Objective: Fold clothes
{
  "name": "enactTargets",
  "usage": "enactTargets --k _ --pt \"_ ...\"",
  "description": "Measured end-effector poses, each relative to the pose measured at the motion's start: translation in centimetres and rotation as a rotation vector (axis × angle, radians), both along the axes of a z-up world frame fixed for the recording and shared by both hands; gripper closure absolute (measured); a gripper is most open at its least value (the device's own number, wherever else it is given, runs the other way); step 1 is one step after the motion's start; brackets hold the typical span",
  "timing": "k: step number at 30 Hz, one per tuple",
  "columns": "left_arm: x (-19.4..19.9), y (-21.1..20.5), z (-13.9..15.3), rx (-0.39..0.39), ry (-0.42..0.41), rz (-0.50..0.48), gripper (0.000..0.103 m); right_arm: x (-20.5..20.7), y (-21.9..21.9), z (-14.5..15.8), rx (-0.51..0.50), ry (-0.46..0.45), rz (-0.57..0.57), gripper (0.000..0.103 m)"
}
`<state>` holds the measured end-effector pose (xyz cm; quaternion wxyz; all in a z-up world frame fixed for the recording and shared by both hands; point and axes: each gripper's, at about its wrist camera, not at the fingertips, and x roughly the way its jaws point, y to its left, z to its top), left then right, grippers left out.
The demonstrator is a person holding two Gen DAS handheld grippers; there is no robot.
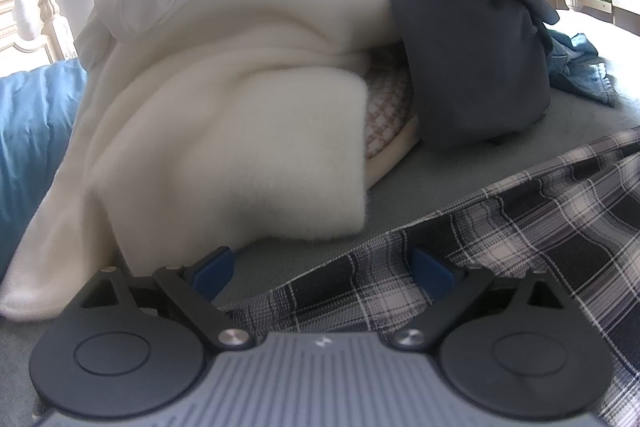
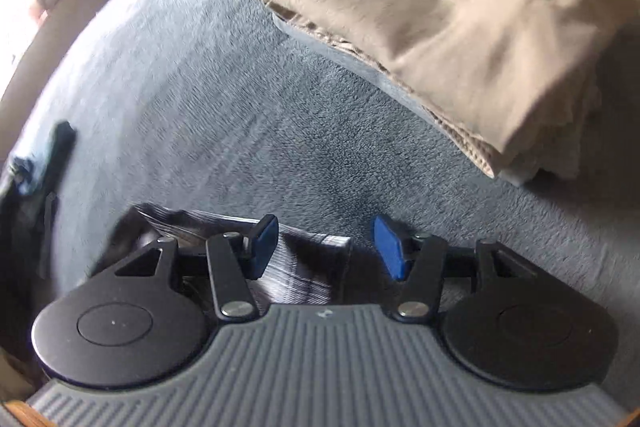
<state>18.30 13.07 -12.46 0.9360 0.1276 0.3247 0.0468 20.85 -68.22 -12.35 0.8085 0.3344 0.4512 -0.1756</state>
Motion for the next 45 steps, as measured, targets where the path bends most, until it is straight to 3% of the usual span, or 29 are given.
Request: enactTargets --k 4,6,7,11,15,18,21,25,28,30,32,34,42,45 --pt "0.0 0.0 0.0 -0.001 -0.001 -0.002 0.007 -1.0 0.1 0.1 0.038 -0.036 -0.002 0.053" --pt "0.0 0.1 0.0 -0.006 0.0 -0.003 0.007 -1.5 0.2 0.1 0.05 -0.053 0.003 0.071" --pt "0.0 0.1 0.0 -0.008 0.0 -0.002 0.007 -1.7 0.3 0.3 0.048 -0.065 0.009 0.09" --pt "-0.1 0.1 -0.1 -0.007 0.0 -0.003 0.007 -1.5 2.2 2.9 -0.111 -0.175 0.122 0.098" --pt "-0.1 0.1 -0.1 -0.012 -0.002 -0.003 0.006 -1.8 5.3 5.7 -0.383 -0.259 0.338 0.098" --pt "0.0 0.1 -0.1 -0.014 -0.003 -0.003 0.006 -2.3 6.9 5.7 -0.485 -0.222 0.484 0.098" --pt "0.1 0.0 -0.2 -0.012 -0.002 -0.003 0.006 -2.4 6.6 4.4 -0.476 -0.159 0.487 0.095" --pt "0.1 0.0 -0.2 -0.009 -0.002 -0.001 0.006 -1.7 5.2 2.0 -0.427 -0.103 0.425 0.072" --pt "0.1 0.0 -0.2 -0.003 -0.002 -0.002 0.006 -0.7 5.0 0.5 -0.447 -0.088 0.426 0.071" --pt "0.0 -0.1 -0.2 -0.001 -0.001 -0.003 0.006 -0.3 5.2 0.0 -0.457 -0.087 0.448 0.073" --pt "0.1 -0.1 -0.2 -0.001 -0.002 -0.003 0.006 -0.4 6.3 0.1 -0.517 -0.092 0.512 0.093" --pt "0.1 -0.1 -0.2 0.0 -0.003 -0.003 0.006 -1.2 7.9 0.7 -0.578 -0.121 0.588 0.097" --pt "-0.1 -0.4 -0.3 -0.001 -0.005 -0.001 0.006 -5.3 15.2 0.3 -0.886 -0.116 0.987 0.098" --pt "-0.2 -0.4 -0.4 0.001 -0.006 -0.001 0.006 -5.7 15.5 0.0 -0.912 -0.099 1.015 0.098"
